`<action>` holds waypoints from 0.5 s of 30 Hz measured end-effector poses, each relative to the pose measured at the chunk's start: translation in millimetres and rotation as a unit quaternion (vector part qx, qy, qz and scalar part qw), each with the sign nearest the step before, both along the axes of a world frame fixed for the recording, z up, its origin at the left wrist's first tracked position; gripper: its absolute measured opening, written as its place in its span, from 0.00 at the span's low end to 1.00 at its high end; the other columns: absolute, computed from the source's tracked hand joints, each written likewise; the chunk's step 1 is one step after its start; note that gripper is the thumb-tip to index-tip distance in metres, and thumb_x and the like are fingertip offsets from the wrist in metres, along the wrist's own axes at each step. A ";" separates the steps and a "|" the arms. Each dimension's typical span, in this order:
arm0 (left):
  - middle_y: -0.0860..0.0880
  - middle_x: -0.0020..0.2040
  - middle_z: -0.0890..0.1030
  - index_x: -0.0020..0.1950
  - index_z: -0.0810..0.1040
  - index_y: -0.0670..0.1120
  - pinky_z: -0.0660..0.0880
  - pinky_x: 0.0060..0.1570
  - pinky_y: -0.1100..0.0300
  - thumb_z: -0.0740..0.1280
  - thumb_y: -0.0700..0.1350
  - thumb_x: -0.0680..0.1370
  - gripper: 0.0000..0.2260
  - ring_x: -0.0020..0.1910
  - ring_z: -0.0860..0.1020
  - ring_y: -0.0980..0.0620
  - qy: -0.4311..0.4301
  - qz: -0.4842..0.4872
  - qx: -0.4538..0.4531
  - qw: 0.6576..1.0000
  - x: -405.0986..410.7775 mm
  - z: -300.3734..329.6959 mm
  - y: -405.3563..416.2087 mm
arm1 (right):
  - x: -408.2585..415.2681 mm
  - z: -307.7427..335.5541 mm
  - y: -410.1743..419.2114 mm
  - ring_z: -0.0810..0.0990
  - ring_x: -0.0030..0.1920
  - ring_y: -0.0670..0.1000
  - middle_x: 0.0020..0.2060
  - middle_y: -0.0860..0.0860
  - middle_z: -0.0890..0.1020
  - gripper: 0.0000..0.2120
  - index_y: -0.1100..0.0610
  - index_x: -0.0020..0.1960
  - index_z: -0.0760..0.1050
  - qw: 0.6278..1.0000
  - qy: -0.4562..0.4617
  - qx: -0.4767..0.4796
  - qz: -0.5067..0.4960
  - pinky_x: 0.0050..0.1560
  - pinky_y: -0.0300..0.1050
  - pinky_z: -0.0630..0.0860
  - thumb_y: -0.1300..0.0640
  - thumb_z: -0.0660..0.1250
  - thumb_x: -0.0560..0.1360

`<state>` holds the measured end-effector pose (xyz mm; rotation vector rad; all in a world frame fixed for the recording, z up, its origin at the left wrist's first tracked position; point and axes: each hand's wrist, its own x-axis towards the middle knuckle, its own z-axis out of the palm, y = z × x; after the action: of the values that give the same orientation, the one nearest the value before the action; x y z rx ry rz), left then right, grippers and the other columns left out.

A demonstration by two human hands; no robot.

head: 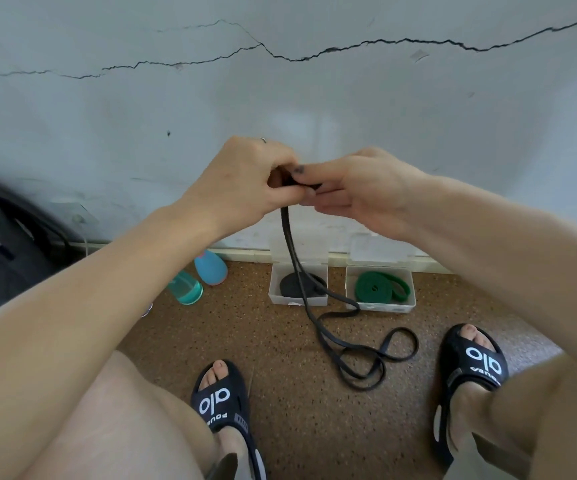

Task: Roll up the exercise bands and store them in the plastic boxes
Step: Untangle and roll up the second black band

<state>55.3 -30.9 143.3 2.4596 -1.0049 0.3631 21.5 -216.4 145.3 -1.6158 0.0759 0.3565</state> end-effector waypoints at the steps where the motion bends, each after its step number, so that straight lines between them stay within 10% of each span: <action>1: 0.49 0.34 0.79 0.43 0.84 0.43 0.67 0.36 0.62 0.74 0.52 0.74 0.12 0.34 0.71 0.52 0.026 0.007 -0.033 0.999 -1.4 -0.1 1.9 | 0.7 1.2 -1.6 0.87 0.54 0.51 0.50 0.56 0.88 0.12 0.60 0.57 0.83 0.999 0.022 0.027 0.016 0.69 0.51 0.75 0.55 0.74 0.76; 7: 0.45 0.36 0.81 0.45 0.84 0.44 0.70 0.39 0.50 0.73 0.51 0.77 0.10 0.36 0.75 0.48 0.061 0.009 -0.117 0.991 -4.9 -4.5 1.5 | 2.7 -1.1 -4.8 0.87 0.52 0.52 0.44 0.52 0.87 0.05 0.57 0.53 0.81 0.981 0.096 0.170 0.016 0.70 0.54 0.74 0.57 0.69 0.80; 12: 0.52 0.35 0.73 0.44 0.81 0.41 0.61 0.36 0.60 0.69 0.50 0.79 0.12 0.34 0.68 0.51 -0.017 -0.027 0.020 0.999 -0.1 0.5 1.9 | 0.3 -3.1 -2.5 0.85 0.57 0.52 0.57 0.56 0.85 0.18 0.58 0.64 0.78 0.996 0.065 0.053 0.019 0.62 0.53 0.80 0.51 0.73 0.77; 15: 0.52 0.35 0.74 0.42 0.80 0.40 0.63 0.35 0.59 0.67 0.51 0.78 0.14 0.33 0.68 0.51 -0.048 -0.043 0.037 0.997 0.4 4.0 1.4 | -2.4 -4.8 1.6 0.85 0.54 0.52 0.51 0.54 0.85 0.14 0.59 0.54 0.82 1.000 0.024 0.014 0.005 0.61 0.53 0.81 0.51 0.76 0.74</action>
<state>55.7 -29.5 147.3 2.4750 -1.1796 0.4278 19.2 -214.7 140.6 -1.5804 0.0998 0.4030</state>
